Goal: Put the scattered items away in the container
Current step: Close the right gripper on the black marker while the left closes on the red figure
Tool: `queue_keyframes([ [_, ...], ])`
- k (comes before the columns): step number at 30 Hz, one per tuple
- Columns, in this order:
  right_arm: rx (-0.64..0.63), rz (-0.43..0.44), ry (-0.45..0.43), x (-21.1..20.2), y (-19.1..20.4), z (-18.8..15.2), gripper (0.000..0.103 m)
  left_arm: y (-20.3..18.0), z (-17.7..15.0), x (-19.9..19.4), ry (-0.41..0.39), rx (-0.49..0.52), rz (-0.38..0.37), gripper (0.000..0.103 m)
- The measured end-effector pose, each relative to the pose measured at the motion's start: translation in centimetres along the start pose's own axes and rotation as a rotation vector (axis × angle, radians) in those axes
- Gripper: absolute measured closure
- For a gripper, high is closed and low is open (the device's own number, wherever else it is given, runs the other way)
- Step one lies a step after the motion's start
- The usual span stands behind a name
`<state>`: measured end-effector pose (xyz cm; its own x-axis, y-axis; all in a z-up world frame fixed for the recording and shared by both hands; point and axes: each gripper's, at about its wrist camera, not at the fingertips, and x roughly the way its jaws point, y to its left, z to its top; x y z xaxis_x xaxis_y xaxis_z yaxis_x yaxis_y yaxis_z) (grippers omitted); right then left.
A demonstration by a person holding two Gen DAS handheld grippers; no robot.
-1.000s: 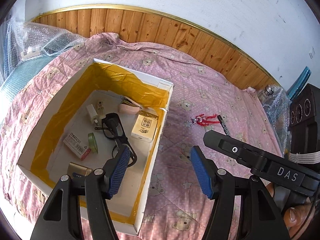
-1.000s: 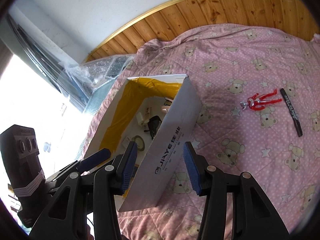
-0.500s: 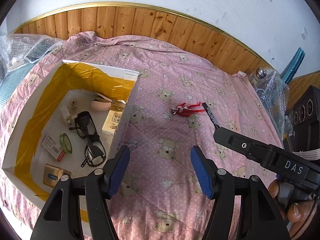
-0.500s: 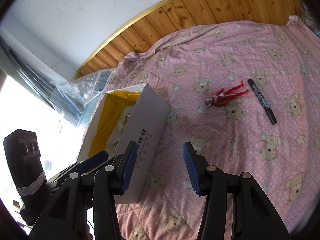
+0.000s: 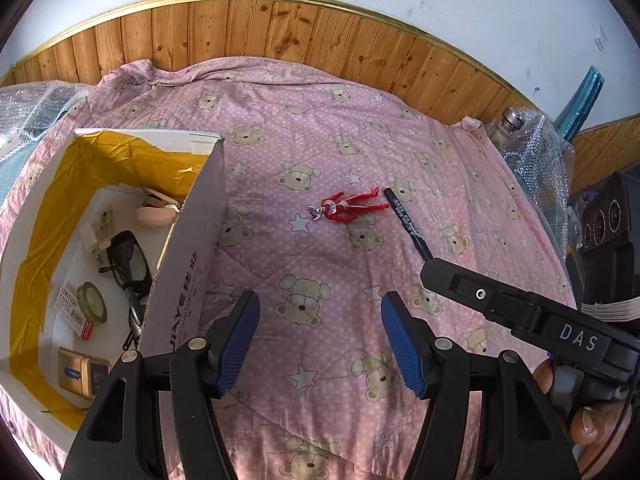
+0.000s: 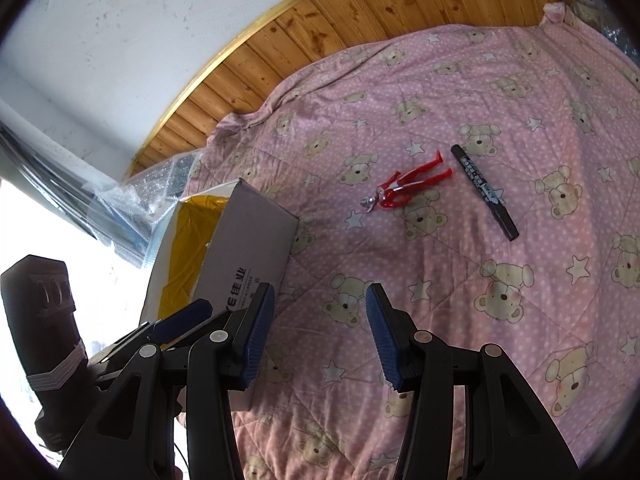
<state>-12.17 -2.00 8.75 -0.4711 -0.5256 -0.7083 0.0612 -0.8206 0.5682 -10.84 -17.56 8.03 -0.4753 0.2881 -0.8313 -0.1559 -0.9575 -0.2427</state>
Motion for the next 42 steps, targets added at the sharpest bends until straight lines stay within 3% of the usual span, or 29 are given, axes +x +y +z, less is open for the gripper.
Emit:
queue_keyframes([
  [14, 0.068, -0.115, -0.006, 1.3, -6.6, 2.1, 0.051, -2.0, 2.2, 6.2, 0.072, 0.03, -0.028, 0.039],
  [33, 0.037, -0.241, 0.012, 4.9, -12.4, 6.5, 0.051, -3.2, 7.1, 17.3, 0.181, 0.023, -0.025, 0.039],
  [39, 0.013, -0.272, 0.033, 6.6, -13.7, 7.5, 0.051, -3.7, 9.1, 20.5, 0.171, 0.056, -0.004, 0.039],
  [42, 0.001, -0.273, 0.053, 7.5, -14.2, 7.7, 0.051, -4.0, 10.0, 21.7, 0.159, 0.09, 0.002, 0.034],
])
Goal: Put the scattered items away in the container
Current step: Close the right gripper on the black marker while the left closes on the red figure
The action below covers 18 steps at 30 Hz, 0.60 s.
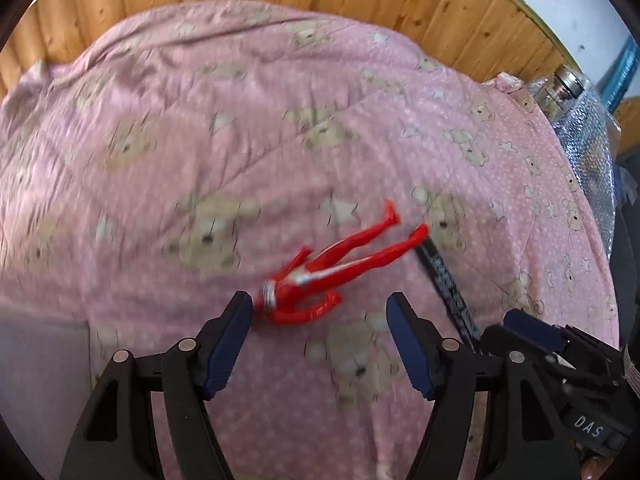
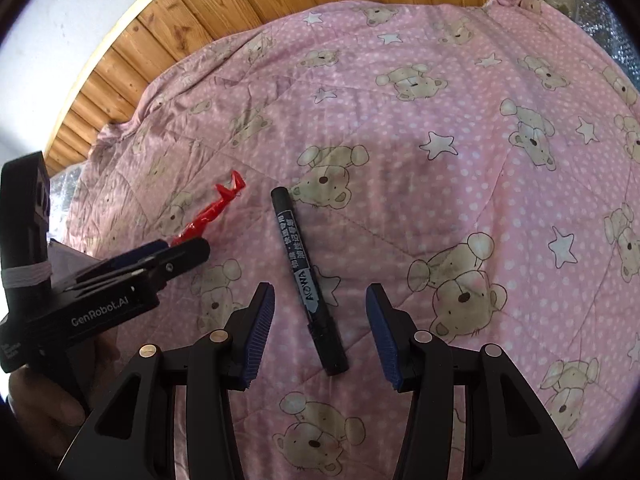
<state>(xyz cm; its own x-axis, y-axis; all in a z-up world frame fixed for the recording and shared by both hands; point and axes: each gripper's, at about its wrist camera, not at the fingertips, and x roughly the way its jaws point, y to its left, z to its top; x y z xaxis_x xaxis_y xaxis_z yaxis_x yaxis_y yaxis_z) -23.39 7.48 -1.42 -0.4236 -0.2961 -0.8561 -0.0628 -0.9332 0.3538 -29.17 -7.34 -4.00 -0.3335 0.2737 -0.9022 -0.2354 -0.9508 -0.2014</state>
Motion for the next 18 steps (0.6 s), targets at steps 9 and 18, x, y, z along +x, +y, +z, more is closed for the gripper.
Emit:
queue_keyframes([
  [9, -0.107, -0.009, 0.017, 2.2, 0.8, 0.0, 0.086, 0.6, 0.8, 1.8, 0.001, 0.01, 0.006, 0.051],
  [18, -0.069, 0.05, 0.0, 1.2, 1.0, 0.0, 0.089, 0.4, 0.2, -0.4, -0.026, 0.008, -0.022, 0.079],
])
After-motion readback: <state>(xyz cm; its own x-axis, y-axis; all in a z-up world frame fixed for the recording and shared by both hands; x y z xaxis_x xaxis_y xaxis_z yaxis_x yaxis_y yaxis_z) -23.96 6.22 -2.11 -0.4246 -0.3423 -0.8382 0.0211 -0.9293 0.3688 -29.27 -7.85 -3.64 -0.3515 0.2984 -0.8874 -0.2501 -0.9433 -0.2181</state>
